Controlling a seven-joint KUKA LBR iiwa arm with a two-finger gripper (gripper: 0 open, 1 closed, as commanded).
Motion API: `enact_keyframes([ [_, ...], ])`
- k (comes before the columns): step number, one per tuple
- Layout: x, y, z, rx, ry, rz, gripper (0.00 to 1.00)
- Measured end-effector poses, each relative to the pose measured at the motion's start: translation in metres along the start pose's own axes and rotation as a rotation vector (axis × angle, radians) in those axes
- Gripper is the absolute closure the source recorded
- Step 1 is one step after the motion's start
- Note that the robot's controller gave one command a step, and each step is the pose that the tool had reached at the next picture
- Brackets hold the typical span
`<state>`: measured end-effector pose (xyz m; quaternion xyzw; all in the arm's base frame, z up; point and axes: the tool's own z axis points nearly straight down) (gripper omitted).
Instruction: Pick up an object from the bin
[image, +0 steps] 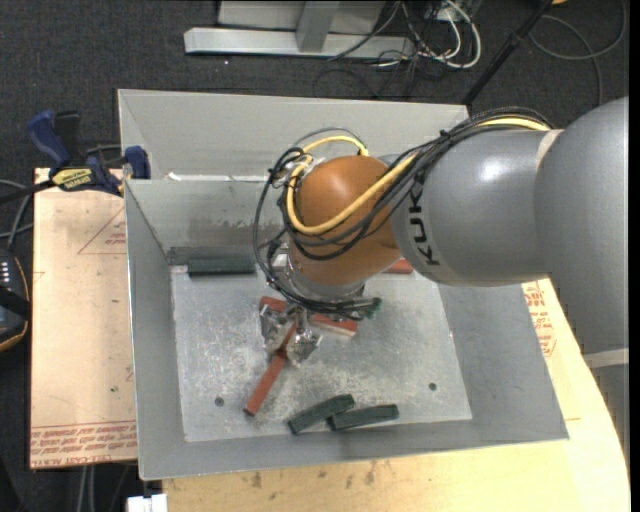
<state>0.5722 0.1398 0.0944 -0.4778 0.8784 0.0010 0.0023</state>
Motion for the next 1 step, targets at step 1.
enact_keyframes([
  [1, -0.0001, 0.0002, -0.0038, -0.001, 0.001, 0.001, 1.0],
])
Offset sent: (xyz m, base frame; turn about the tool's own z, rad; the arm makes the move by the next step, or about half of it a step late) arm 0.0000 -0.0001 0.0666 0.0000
